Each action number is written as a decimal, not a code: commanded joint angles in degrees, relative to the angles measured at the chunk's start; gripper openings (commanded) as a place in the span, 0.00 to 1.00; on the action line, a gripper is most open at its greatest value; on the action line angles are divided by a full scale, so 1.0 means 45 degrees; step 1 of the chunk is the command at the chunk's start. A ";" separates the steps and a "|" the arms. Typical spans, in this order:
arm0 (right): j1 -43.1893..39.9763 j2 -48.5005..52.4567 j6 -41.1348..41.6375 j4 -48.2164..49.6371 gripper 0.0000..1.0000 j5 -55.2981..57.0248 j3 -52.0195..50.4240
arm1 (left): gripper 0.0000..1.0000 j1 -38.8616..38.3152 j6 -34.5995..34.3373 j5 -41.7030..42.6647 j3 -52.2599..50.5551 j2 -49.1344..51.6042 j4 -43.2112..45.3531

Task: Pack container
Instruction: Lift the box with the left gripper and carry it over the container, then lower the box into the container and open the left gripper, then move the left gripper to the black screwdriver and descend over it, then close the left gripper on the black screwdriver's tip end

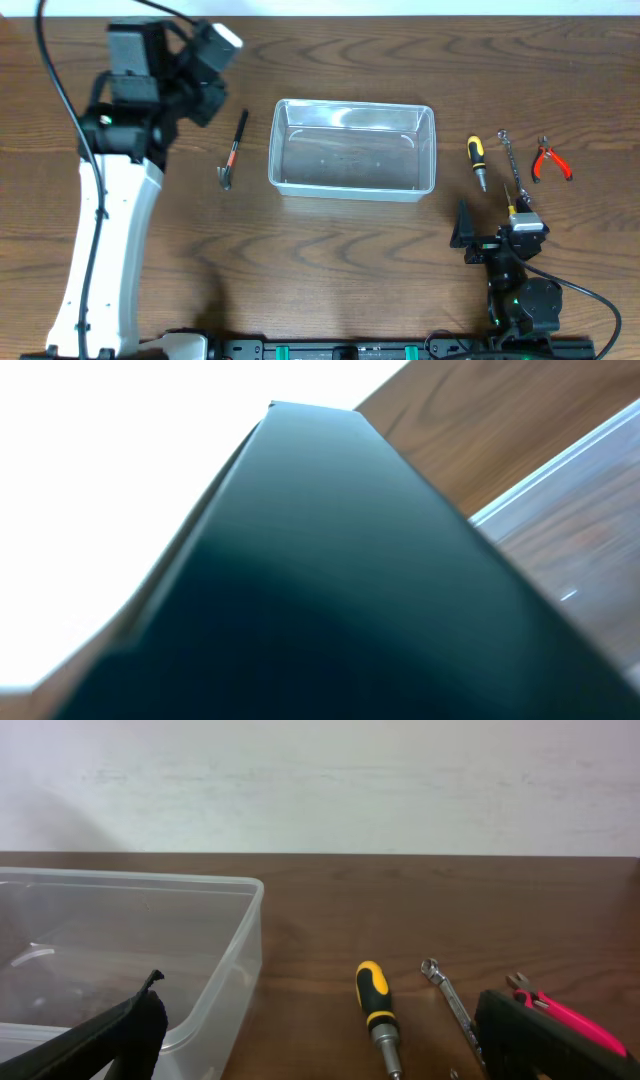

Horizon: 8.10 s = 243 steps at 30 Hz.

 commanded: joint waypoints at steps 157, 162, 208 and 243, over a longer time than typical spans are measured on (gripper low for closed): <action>-0.0131 -0.0078 -0.0146 -0.0024 0.99 0.0044 -0.0034 | 0.75 0.0029 -0.5518 -0.1894 -0.2118 0.5969 -0.2662; -0.0131 -0.0078 -0.0146 -0.0024 0.99 0.0044 -0.0034 | 0.71 0.0053 -0.5595 -0.1899 -0.2118 0.6436 -0.2686; -0.0131 -0.0078 -0.0146 -0.0024 0.99 0.0044 -0.0034 | 0.21 0.1297 -0.5591 -0.1345 -0.2312 0.6931 -0.2812; -0.0131 -0.0078 -0.0146 -0.0024 0.99 0.0044 -0.0034 | 0.06 0.1302 -0.5591 -0.0792 -0.0957 0.5406 -0.2992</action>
